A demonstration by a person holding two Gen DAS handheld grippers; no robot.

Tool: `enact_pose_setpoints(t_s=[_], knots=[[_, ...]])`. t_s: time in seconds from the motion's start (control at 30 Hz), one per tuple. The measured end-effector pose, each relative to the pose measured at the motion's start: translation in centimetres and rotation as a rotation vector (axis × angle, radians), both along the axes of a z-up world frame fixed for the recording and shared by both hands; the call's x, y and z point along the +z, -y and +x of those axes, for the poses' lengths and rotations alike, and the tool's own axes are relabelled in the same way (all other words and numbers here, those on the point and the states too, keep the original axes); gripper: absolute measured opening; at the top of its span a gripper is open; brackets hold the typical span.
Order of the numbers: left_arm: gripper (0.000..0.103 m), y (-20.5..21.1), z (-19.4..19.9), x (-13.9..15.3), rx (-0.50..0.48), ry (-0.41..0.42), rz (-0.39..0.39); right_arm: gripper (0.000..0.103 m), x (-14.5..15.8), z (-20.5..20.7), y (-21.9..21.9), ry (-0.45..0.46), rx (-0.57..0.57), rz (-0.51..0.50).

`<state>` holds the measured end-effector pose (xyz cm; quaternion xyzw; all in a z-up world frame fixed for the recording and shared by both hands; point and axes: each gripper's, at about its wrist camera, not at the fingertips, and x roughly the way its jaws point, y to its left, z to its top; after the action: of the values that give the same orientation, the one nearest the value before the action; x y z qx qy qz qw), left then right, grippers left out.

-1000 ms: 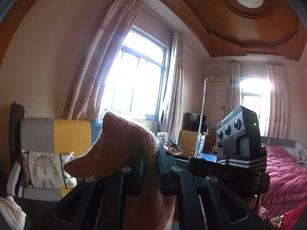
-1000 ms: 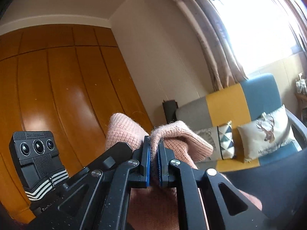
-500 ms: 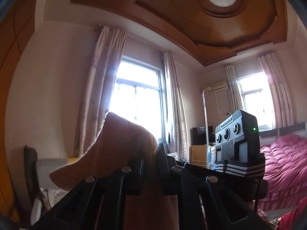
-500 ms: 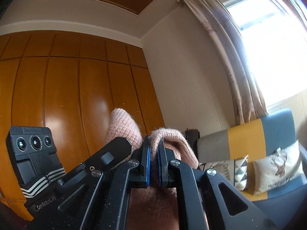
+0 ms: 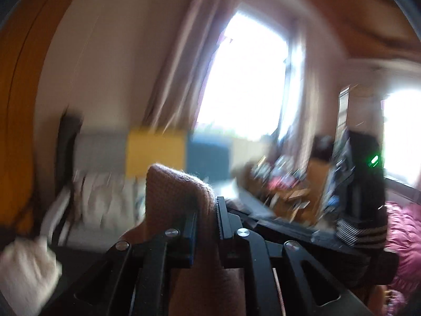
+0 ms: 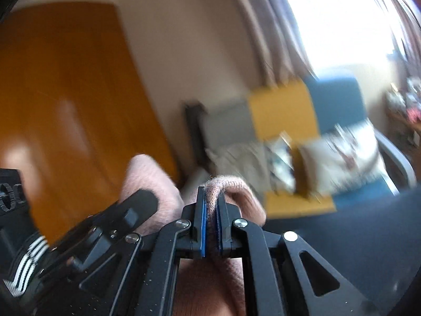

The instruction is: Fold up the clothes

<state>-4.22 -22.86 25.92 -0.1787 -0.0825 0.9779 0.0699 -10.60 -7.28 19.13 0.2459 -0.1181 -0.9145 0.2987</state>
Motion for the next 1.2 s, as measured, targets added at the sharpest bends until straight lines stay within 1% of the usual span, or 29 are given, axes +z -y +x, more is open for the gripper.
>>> enact_pose_setpoints(t_s=[0.03,0.1,0.17,0.23,0.27,0.3,0.33,0.37,0.43,0.53,0.63,0.7,0.83,0.93,1.0,1.03,1.07,1.1,1.13,1.2], knots=[[0.011,0.5,-1.6,-2.8,0.019,0.062,0.000,0.009,-2.7,-1.9,0.6,0.061,-0.027,0.046],[0.011,1.4,-4.7,-9.1,0.056,0.206,-0.010,0.028,-8.6,-5.3,1.5,0.189,-0.075,0.152],[0.011,2.0,-6.6,-14.7,0.075,0.337,-0.007,0.030,-13.5,-6.4,0.8,0.296,-0.109,0.202],[0.011,2.7,-6.9,-19.7,0.080,0.446,0.028,0.030,-18.1,-6.9,-0.5,0.395,-0.140,0.231],[0.011,2.9,-6.9,-21.5,0.080,0.481,0.049,0.030,-19.7,-6.7,-1.2,0.429,-0.149,0.228],[0.011,3.2,-6.5,-23.0,0.085,0.503,0.069,0.030,-20.3,-5.8,-2.2,0.443,-0.149,0.202],[0.011,3.2,-5.7,-23.7,0.089,0.510,0.084,0.030,-20.9,-4.8,-3.2,0.453,-0.148,0.179],[0.011,2.8,-4.8,-23.7,0.090,0.510,0.093,0.030,-21.2,-3.7,-3.9,0.452,-0.143,0.171],[0.011,2.7,-3.3,-24.5,0.099,0.503,0.102,0.030,-21.3,-1.7,-4.7,0.435,-0.120,0.181],[0.012,2.4,-1.1,-26.0,0.100,0.460,0.105,0.030,-21.6,1.3,-5.5,0.406,-0.096,0.218],[0.013,1.1,1.7,-25.9,0.075,0.421,0.081,0.030,-22.2,4.0,-6.2,0.403,-0.064,0.230],[0.013,0.0,2.8,-25.3,0.057,0.400,0.036,0.030,-22.6,5.3,-6.4,0.411,-0.040,0.242],[0.013,-1.7,3.8,-24.9,0.041,0.373,-0.034,0.030,-23.5,7.5,-6.5,0.407,-0.026,0.306],[0.013,-2.3,4.1,-24.3,0.035,0.356,-0.037,0.030,-24.4,8.4,-6.8,0.423,-0.031,0.337],[0.014,-2.9,3.3,-24.9,0.036,0.381,-0.061,0.030,-25.5,8.6,-6.9,0.458,-0.026,0.350],[0.014,-3.2,2.6,-25.7,0.037,0.407,-0.084,0.030,-26.5,8.5,-6.7,0.483,-0.023,0.381],[0.014,-3.5,2.0,-26.9,0.035,0.440,-0.111,0.030,-27.1,8.5,-6.4,0.484,-0.021,0.407],[0.015,-3.6,1.7,-27.7,0.032,0.449,-0.116,0.030,-27.3,8.7,-6.2,0.453,-0.022,0.425],[0.016,-3.4,1.8,-27.8,0.032,0.433,-0.101,0.030,-27.4,8.8,-6.0,0.434,-0.021,0.439],[0.018,-2.8,1.9,-28.0,0.032,0.430,-0.063,0.031,-27.4,8.8,-5.9,0.426,-0.016,0.450]])
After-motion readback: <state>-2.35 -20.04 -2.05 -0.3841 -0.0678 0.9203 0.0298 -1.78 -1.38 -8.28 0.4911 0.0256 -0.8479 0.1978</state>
